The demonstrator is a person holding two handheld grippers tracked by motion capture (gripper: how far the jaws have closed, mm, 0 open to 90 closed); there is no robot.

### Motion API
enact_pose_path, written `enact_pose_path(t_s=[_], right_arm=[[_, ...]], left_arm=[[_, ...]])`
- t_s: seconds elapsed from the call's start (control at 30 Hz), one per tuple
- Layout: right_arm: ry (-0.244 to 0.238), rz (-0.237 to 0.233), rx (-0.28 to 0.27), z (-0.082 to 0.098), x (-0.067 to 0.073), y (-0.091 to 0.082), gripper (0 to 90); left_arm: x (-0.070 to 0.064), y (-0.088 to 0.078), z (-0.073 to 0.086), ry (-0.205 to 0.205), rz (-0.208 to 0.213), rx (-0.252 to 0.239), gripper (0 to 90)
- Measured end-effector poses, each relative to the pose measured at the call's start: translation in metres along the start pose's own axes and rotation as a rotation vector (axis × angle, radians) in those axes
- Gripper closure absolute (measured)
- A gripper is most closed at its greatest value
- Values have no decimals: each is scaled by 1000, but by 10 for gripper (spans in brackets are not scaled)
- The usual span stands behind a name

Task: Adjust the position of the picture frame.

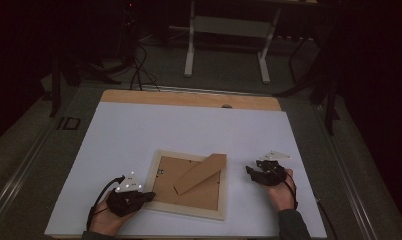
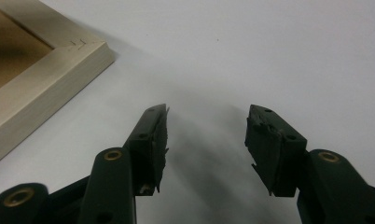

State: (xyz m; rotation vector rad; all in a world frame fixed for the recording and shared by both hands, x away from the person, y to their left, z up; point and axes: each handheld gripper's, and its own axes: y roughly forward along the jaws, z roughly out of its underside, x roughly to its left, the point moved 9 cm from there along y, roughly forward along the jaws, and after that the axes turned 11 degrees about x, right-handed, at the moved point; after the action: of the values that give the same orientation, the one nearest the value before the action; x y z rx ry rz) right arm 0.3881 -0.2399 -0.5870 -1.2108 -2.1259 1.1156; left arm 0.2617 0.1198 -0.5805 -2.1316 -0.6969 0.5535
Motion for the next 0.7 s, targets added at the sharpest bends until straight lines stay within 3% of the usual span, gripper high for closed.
enact_pose_path(t_s=[0.33,0.53,0.6,0.7], right_arm=[[9,-1,-3,1,-2,-1,475],[7,-3,-2,0,-1,-1,477],[7,-4,-5,-1,0,0,480],[30,-42,-25,-8,5,2,493]], left_arm=[[-12,-4,10,29,11,14,900],[-19,-5,16,49,46,13,900],[-19,-4,20,55,44,32,900],[-22,0,27,69,33,71,900]])
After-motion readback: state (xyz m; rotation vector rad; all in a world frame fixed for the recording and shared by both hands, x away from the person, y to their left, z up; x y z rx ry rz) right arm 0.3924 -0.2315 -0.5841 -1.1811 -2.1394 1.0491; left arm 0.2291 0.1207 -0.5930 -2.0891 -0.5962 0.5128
